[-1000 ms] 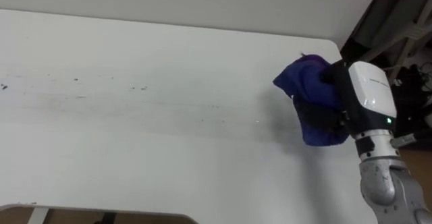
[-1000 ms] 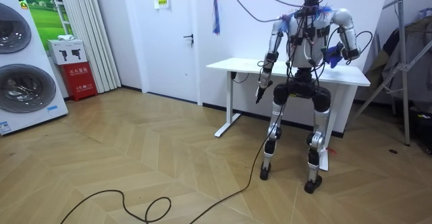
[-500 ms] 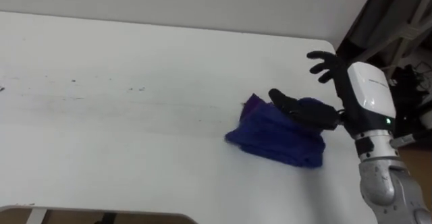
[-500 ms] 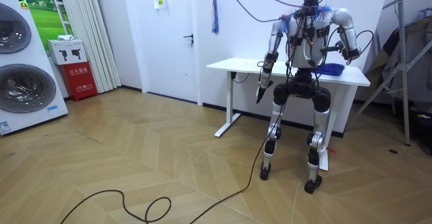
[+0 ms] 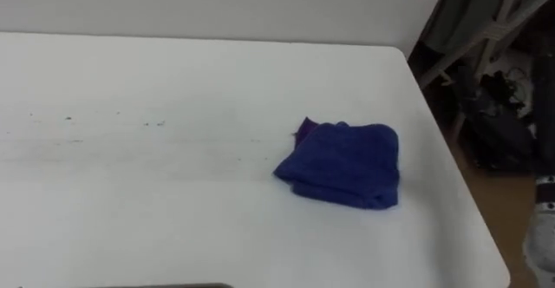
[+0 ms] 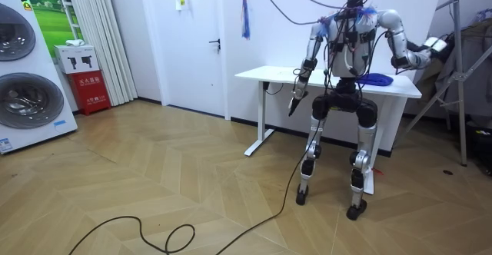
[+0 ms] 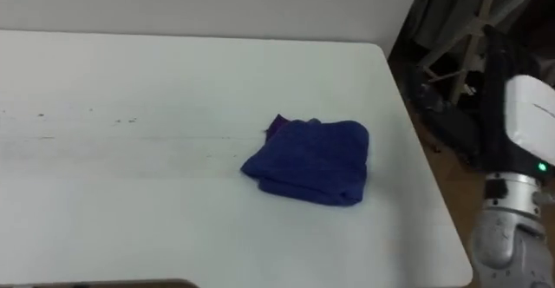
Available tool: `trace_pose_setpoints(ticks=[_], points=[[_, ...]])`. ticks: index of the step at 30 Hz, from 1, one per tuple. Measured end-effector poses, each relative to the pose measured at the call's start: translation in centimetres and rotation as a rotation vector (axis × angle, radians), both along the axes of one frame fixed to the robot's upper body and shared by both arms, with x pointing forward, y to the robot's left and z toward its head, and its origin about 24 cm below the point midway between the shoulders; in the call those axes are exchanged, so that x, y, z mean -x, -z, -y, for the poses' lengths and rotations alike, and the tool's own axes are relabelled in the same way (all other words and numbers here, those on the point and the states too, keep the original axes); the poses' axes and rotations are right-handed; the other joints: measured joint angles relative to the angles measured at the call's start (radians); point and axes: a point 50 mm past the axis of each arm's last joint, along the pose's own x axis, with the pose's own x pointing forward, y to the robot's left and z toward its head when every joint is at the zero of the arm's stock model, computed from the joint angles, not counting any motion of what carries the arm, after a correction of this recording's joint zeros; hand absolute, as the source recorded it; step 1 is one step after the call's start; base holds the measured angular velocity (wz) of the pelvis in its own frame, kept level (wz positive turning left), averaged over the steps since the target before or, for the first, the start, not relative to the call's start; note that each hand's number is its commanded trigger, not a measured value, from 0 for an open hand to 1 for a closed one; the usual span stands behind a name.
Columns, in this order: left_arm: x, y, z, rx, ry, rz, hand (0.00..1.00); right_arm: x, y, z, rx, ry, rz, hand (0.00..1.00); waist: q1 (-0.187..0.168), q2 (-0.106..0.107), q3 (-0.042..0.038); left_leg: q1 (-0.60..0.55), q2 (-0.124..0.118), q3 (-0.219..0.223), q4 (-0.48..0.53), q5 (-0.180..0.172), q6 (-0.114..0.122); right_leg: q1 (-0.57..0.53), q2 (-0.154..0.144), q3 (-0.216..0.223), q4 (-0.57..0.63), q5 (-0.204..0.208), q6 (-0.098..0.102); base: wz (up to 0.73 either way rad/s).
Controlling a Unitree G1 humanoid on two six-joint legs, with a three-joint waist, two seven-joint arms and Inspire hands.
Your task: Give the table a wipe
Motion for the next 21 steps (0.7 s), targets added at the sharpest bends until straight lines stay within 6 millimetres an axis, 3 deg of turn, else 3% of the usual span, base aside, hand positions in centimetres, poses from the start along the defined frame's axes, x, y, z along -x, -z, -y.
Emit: trace_pose_setpoints(ticks=[4,9,12,17,21], points=[[1.2,-0.2,-0.8,-0.030,-0.044,-0.014,0.00,2.6,2.5,2.7,-0.147,0.185,-0.013,0.00,-0.030,-0.014,-0.0001,-0.002,0.000,0.000,-0.001,-0.001,-0.001,0.000,0.000,-0.003,0.000,0.000,0.000,0.00],[2.2,-0.4,-1.5,-0.053,-0.085,-0.033,0.00,8.8,6.8,5.9,-0.282,0.516,-0.114,0.00,-0.052,-0.028,0.0018,-0.003,0.001,0.002,0.001,-0.004,-0.002,-0.001,0.000,-0.003,0.000,-0.002,-0.003,0.00],[2.9,-0.5,-2.0,-0.063,-0.122,-0.050,0.00,11.5,8.2,7.0,-0.372,0.684,-0.114,0.00,-0.073,-0.028,0.0022,-0.004,0.001,0.004,0.001,-0.005,-0.002,-0.003,0.000,-0.002,-0.001,-0.002,-0.003,-0.01],[2.7,-0.5,-2.2,-0.069,-0.134,-0.060,0.00,16.2,11.4,7.0,-0.502,0.874,-0.257,0.00,-0.077,-0.027,0.0016,-0.005,0.002,0.005,0.005,-0.014,-0.001,-0.002,0.001,0.002,0.000,-0.002,-0.003,-0.01],[2.6,-0.4,-2.1,-0.067,-0.137,-0.074,0.00,19.9,14.3,5.5,-0.637,1.006,-0.414,0.00,-0.078,-0.020,-0.0031,-0.004,0.002,0.011,0.008,-0.020,0.000,-0.002,0.001,0.007,-0.001,-0.002,-0.003,-0.04]])
